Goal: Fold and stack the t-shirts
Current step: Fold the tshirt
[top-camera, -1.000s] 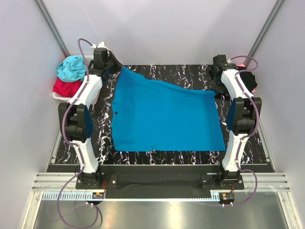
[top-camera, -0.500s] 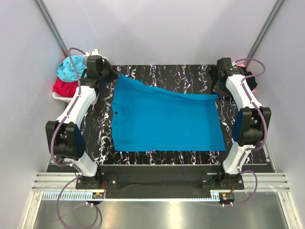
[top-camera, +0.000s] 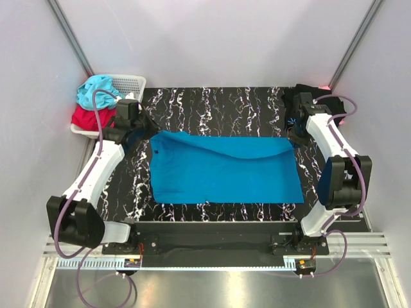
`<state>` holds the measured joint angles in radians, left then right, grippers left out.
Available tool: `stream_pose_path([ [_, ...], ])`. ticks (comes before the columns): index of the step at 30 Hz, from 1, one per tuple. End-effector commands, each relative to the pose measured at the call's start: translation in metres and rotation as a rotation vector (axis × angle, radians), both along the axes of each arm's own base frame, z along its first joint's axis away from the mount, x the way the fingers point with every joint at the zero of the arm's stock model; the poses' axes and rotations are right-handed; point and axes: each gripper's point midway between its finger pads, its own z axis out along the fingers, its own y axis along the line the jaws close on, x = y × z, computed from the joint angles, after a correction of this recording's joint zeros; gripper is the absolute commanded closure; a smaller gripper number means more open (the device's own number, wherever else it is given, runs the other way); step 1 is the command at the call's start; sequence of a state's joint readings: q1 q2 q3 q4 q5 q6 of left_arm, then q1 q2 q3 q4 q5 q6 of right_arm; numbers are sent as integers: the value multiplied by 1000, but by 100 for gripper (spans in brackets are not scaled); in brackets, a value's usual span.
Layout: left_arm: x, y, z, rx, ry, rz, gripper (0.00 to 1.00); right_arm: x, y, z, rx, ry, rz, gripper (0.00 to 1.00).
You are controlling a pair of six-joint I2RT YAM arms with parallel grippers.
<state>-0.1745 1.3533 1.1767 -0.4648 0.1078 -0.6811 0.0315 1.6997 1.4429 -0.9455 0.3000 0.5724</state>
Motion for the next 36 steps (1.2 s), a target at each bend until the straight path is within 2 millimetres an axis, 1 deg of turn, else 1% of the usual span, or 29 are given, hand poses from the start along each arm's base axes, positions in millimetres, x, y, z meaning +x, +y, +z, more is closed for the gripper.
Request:
stream_pose_path([
  [1, -17, 2, 8, 22, -18, -7, 100, -18, 0, -1, 8, 24, 15, 100],
  [4, -24, 0, 0, 32, 10, -20, 100, -23, 2, -5, 13, 38, 20, 100],
  [5, -26, -1, -6, 37, 31, -25, 100, -23, 2, -5, 18, 39, 25, 100],
  [9, -32, -3, -17, 43, 72, -30, 100, -23, 2, -3, 18, 44, 25, 100],
  [12, -41, -3, -31, 36, 114, -25, 100, -24, 3, -4, 22, 48, 25, 100],
  [13, -46, -4, -39, 34, 137, -30, 100, -24, 4, -5, 29, 52, 31, 99],
  [14, -49, -4, -43, 33, 147, -28, 100, -25, 5, -6, 34, 59, 34, 92],
  [15, -52, -5, -47, 33, 160, -29, 100, -27, 7, -9, 40, 68, 39, 83],
  [16, -58, -4, -55, 30, 181, -19, 100, -28, 9, -10, 51, 76, 48, 77],
  [20, -72, 1, -64, 21, 204, 22, 100, -38, 9, -12, 56, 77, 12, 64],
  [23, -87, 3, -67, -16, 215, 62, 100, -40, 6, -7, 45, 49, -17, 62],
  [24, -94, 4, -74, -16, 230, 72, 100, -39, 5, -5, 43, 40, -19, 62],
  [25, -99, 5, -71, -25, 215, 81, 100, -38, 6, -4, 45, 37, -18, 62],
  [26, -103, 5, -73, -41, 222, 97, 100, -37, 7, -3, 51, 34, -18, 62],
  [27, -110, 6, -81, -43, 240, 100, 100, -35, 7, -1, 54, 28, -17, 62],
  [28, -114, 6, -82, -50, 238, 103, 100, -34, 9, 0, 60, 25, -13, 62],
  [32, -130, 7, -97, -55, 278, 99, 100, -30, 10, 9, 68, -1, -15, 62],
  [34, -140, 5, -108, -59, 313, 81, 82, -28, 12, 15, 77, -20, -7, 63],
  [35, -143, 5, -111, -57, 323, 77, 74, -27, 13, 19, 81, -30, 4, 62],
  [36, -144, 4, -112, -58, 325, 71, 52, -26, 14, 24, 84, -43, 9, 63],
])
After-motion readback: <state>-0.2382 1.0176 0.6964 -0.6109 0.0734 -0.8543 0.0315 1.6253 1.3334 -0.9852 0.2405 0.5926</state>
